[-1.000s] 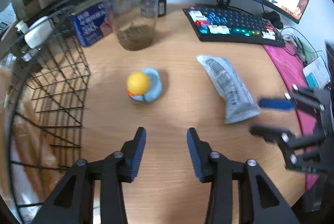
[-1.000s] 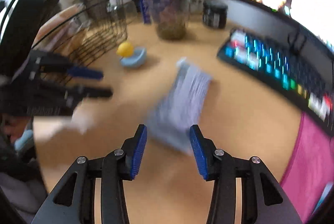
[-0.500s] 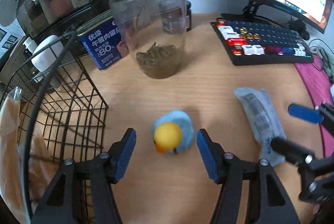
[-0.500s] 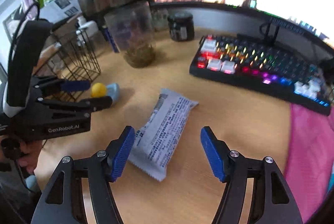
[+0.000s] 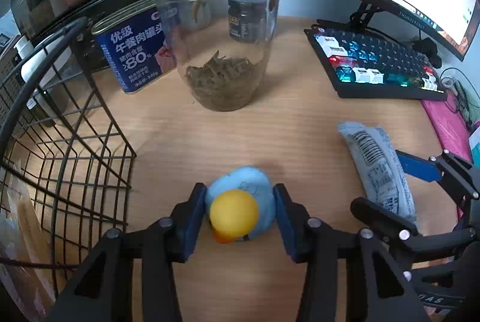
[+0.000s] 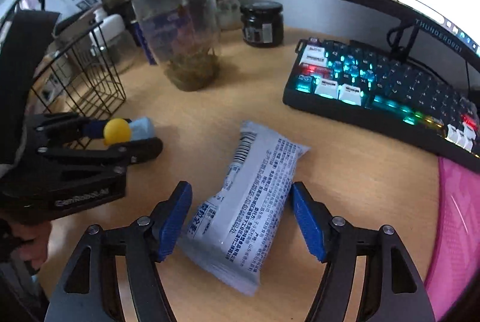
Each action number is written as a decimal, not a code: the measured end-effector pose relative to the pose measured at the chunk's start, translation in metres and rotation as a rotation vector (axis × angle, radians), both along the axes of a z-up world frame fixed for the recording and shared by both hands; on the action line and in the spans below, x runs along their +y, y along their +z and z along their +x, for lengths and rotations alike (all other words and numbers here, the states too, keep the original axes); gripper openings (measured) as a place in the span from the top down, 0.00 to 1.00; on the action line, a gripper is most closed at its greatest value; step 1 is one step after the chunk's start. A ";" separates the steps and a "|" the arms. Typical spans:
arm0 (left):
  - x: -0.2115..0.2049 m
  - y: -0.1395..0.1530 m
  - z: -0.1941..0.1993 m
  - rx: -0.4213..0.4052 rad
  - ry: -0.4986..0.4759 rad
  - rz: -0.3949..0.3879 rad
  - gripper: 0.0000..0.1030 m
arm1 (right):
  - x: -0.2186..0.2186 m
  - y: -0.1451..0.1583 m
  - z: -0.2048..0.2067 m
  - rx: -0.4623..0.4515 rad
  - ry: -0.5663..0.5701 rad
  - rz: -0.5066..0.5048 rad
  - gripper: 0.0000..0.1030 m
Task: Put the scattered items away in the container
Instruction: 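Grasp the duck toy with the left tool while the right tool grasps the white snack packet, then carry the duck toy and snack packet into the basket and open both tools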
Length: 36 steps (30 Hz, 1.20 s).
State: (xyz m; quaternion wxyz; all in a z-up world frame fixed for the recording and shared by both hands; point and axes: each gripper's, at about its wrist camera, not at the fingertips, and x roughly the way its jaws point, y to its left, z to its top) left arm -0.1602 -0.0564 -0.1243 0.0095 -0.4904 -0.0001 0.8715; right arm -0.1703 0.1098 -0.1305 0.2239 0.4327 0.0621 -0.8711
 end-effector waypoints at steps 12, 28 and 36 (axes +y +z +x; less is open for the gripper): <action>0.033 0.029 0.024 0.044 -0.070 0.046 0.51 | 0.038 0.010 0.027 0.034 -0.048 0.032 0.60; -0.031 0.171 0.114 0.321 0.034 0.056 0.51 | -0.022 0.147 0.090 0.290 0.104 -0.168 0.60; -0.153 0.163 0.152 0.284 0.293 -0.004 0.51 | -0.158 0.161 0.103 0.270 0.357 -0.141 0.60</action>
